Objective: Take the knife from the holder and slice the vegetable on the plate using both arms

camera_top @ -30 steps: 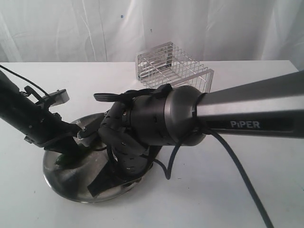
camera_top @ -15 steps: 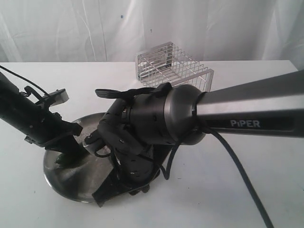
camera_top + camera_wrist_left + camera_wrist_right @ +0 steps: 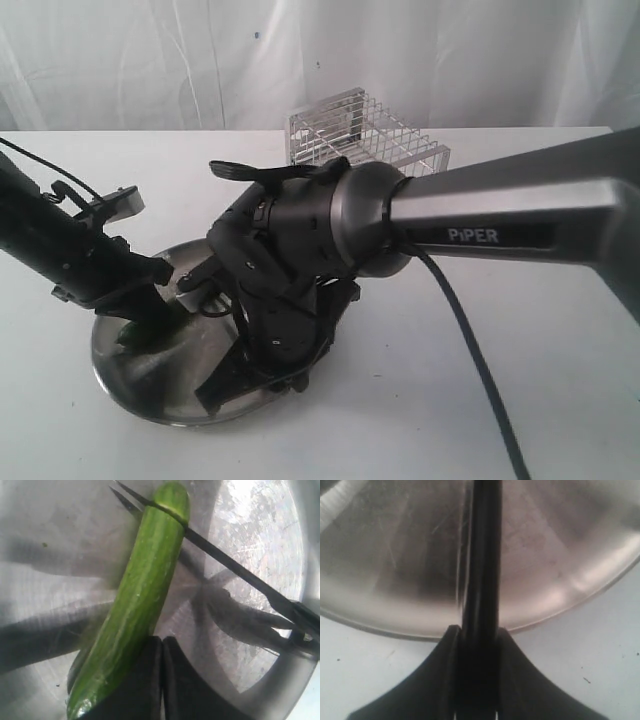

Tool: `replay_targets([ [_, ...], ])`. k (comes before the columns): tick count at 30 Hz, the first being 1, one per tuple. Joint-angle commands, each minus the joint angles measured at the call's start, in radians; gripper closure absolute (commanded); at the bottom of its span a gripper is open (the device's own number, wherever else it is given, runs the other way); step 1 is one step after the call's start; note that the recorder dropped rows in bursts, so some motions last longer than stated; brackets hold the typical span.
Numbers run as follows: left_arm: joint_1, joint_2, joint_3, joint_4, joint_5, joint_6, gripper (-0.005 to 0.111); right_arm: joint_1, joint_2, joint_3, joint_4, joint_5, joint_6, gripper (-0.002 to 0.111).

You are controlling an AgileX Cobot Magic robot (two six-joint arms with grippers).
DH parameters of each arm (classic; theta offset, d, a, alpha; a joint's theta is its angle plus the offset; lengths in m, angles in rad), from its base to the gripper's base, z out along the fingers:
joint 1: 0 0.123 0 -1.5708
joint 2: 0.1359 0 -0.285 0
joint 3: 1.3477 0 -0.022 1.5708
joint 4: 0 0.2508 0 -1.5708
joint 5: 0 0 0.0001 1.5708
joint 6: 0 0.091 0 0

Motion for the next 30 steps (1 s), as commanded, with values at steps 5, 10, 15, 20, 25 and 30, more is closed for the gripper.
replay_targets([
  [5,-0.001,0.007,0.007,-0.013,0.002,0.004,0.107,-0.003,0.020,-0.017,0.038,0.124,-0.085,0.108],
  [10,-0.001,0.007,0.007,-0.013,0.002,0.004,0.107,-0.003,0.020,-0.082,0.038,0.115,-0.120,0.108],
  [15,-0.001,0.007,0.007,-0.013,0.002,0.004,0.107,-0.017,0.083,-0.158,0.038,0.147,-0.140,0.108],
  [20,-0.001,0.007,0.007,-0.013,0.003,0.004,0.107,-0.019,0.097,-0.169,0.038,0.183,-0.156,0.108],
  [25,-0.001,0.007,0.007,-0.013,0.003,0.004,0.107,-0.019,0.097,-0.169,0.036,0.253,-0.190,0.108],
  [30,-0.001,0.007,0.007,-0.027,-0.003,0.004,0.107,-0.019,0.097,-0.186,0.022,0.263,-0.207,0.108],
])
